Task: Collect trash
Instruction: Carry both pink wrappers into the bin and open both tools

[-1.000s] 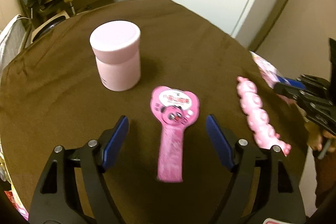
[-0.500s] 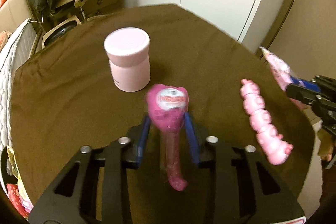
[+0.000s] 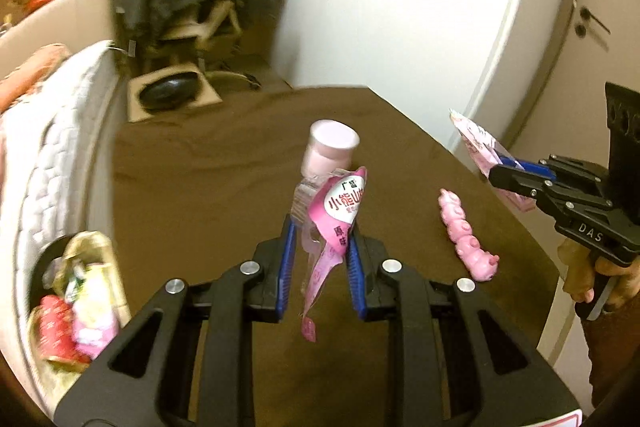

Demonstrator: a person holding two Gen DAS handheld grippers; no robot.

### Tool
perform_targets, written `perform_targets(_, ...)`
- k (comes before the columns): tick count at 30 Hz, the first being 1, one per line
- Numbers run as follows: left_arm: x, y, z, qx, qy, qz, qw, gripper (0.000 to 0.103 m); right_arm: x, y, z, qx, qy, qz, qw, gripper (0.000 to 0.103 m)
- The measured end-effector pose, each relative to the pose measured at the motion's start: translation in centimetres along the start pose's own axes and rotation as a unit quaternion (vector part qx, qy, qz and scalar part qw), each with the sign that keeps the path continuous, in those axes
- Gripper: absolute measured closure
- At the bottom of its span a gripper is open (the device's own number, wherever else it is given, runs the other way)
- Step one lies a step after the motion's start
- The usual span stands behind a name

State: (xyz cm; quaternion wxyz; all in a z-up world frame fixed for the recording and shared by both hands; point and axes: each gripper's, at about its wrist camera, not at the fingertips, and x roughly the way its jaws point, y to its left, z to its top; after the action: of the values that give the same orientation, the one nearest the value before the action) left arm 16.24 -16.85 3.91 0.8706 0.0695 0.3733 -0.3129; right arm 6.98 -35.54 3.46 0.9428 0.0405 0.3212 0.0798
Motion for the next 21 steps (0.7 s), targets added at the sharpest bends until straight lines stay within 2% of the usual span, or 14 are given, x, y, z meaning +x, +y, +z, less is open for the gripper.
perform_targets(5,-4.7,4.9,-1.4,-0.036,-0.025,0.047,0.9979,0.080,0.7,4.5,2.2,-0.024,-0.009,0.028,0.999,0.089)
perform_targets(10,-8.1,10.5,-3.7,-0.088,-0.037,0.082,0.9920,0.080,2.6,9.5,4.3,-0.060,-0.008,0.050,0.997,0.089)
perform_targets(17,-10.6,17.5,-7.2,-0.158,-0.033,0.112,0.9805,0.080,6.3,16.0,5.9,-0.098,0.004,0.091,0.991,0.089)
perform_targets(21,-11.3,21.2,-9.3,-0.201,-0.033,0.116,0.9721,0.080,8.6,19.5,6.2,-0.118,0.020,0.112,0.987,0.089)
